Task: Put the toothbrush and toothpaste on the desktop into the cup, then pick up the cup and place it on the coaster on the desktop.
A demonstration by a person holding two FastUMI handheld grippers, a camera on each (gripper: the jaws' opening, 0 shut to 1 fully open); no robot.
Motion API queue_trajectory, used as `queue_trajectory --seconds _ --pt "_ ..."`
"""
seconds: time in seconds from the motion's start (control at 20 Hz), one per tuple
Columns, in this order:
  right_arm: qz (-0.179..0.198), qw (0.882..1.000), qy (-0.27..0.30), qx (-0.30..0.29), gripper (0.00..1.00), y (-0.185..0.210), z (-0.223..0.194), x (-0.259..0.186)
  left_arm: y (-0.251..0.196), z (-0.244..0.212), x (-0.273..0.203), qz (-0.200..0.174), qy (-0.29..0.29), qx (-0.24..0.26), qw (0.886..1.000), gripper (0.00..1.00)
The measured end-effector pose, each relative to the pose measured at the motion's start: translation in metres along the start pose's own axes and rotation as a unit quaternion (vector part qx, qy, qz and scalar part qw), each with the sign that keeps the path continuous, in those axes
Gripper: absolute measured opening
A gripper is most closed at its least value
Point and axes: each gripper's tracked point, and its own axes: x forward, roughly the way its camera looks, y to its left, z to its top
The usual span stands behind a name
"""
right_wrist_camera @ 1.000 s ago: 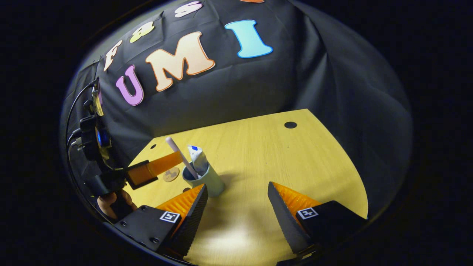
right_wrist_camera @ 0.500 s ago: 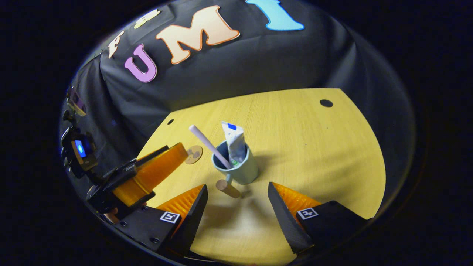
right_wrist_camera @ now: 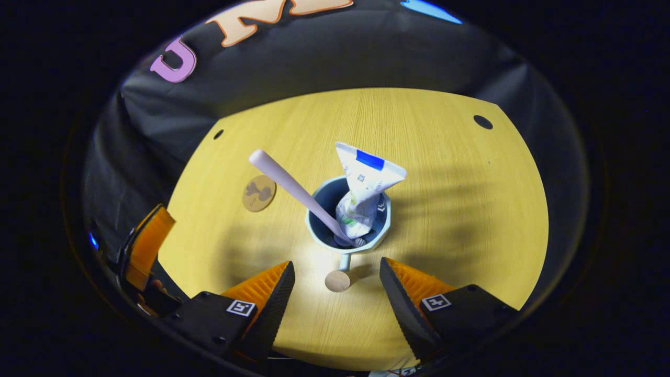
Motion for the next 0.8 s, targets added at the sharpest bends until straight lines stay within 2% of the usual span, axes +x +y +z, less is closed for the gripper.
queue_trajectory --seconds 0.1,0.15,0.2,0.25,0.3,0.4,0.5,0.6,0.7,0.8 --pt "-0.017 1.000 0.018 -0.010 0.94 -0.001 0.001 0.012 0.021 -0.004 -0.004 0.013 0.006 -0.012 1.000 0.96" --pt "-0.026 0.999 0.027 -0.015 0.99 -0.004 0.002 0.019 0.030 -0.006 -0.006 0.019 0.009 -0.017 1.000 0.96" --pt "-0.033 0.998 0.039 -0.021 0.99 -0.004 0.001 0.024 0.039 -0.008 -0.008 0.026 0.011 -0.020 0.999 0.95" --pt "-0.037 0.998 0.049 -0.023 0.92 -0.005 -0.001 0.031 0.049 -0.009 -0.010 0.032 0.012 -0.023 0.999 0.96" --pt "-0.043 0.997 0.057 -0.023 0.97 -0.007 -0.001 0.036 0.057 -0.009 -0.010 0.038 0.012 -0.025 0.999 0.96" --pt "-0.059 0.996 0.062 -0.031 0.95 -0.014 0.000 0.040 0.069 -0.009 -0.011 0.048 0.012 -0.028 0.998 0.96" --pt "-0.069 0.995 0.066 -0.032 0.88 -0.021 0.000 0.044 0.079 -0.010 -0.013 0.053 0.012 -0.030 0.998 0.95" --pt "-0.071 0.994 0.073 -0.035 0.72 -0.022 -0.003 0.046 0.083 -0.010 -0.013 0.053 0.012 -0.031 0.998 0.95" --pt "-0.073 0.993 0.085 -0.045 0.74 -0.022 -0.010 0.049 0.085 -0.012 -0.010 0.050 0.015 -0.034 0.998 0.95" --pt "-0.064 0.991 0.101 -0.059 0.48 -0.017 -0.017 0.044 0.084 -0.012 -0.009 0.046 0.017 -0.036 0.998 0.95"
